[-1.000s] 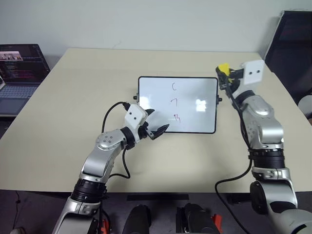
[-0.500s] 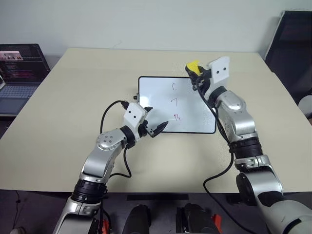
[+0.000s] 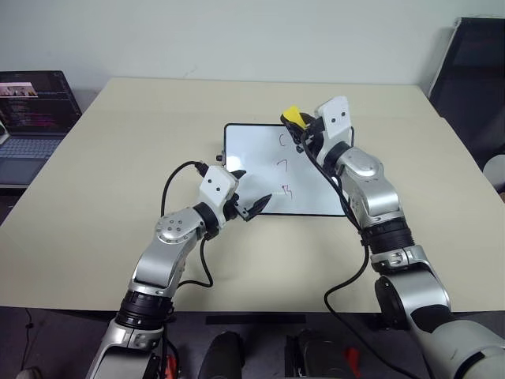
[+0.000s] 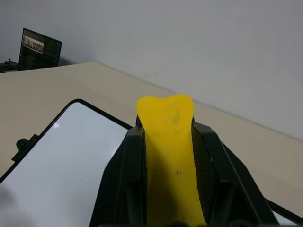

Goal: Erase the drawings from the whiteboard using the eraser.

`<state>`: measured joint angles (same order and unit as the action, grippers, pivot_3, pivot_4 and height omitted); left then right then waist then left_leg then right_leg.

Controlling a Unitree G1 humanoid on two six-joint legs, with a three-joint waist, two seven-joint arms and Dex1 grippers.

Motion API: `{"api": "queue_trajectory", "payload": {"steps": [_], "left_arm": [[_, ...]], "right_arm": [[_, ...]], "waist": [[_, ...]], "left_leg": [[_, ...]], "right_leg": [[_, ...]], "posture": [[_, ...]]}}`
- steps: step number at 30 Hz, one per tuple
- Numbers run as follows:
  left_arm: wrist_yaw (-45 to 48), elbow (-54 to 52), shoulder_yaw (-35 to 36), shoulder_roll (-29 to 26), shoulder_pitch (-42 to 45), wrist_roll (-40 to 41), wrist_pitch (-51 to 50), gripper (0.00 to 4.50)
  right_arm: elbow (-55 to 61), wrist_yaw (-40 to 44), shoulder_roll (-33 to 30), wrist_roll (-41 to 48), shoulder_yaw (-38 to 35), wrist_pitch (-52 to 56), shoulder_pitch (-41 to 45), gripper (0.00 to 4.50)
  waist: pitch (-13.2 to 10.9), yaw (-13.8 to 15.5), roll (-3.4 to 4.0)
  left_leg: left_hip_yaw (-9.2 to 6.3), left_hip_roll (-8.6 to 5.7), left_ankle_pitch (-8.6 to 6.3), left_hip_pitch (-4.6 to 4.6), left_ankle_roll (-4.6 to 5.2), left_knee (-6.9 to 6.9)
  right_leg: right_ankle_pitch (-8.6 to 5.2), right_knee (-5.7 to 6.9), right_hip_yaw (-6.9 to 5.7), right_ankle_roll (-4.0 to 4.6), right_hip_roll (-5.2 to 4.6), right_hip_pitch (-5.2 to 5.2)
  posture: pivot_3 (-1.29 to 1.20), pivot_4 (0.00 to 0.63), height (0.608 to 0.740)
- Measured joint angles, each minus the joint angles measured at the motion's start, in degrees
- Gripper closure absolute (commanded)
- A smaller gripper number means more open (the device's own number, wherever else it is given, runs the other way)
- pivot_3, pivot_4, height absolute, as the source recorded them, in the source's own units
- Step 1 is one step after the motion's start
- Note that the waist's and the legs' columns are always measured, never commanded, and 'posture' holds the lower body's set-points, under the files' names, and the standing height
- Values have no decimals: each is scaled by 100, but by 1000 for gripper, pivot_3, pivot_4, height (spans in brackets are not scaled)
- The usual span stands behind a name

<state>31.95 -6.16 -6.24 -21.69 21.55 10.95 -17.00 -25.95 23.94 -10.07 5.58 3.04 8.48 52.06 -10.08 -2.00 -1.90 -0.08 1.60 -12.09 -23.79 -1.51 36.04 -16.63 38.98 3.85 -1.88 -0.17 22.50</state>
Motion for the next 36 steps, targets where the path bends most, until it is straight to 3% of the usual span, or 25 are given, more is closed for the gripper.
{"api": "queue_trajectory", "payload": {"steps": [15, 36], "left_arm": [[-109, -1, 52, 74, -100, -87, 119, 0], [-252, -40, 222, 36, -126, -87, 109, 0]], "right_arm": [[-1178, -37, -56, -676, 261, -329, 490, 3541], [-1441, -2, -52, -1027, 448, -551, 590, 3541]], "waist": [[0, -2, 0], [0, -6, 0]], "left_leg": [[1, 1, 0, -1, 0, -1], [-1, 1, 0, 0, 0, -1]], "right_leg": [[1, 1, 1, 1, 0, 4], [1, 3, 1, 1, 0, 4]], "posture": [[0, 150, 740], [0, 150, 740]]}}
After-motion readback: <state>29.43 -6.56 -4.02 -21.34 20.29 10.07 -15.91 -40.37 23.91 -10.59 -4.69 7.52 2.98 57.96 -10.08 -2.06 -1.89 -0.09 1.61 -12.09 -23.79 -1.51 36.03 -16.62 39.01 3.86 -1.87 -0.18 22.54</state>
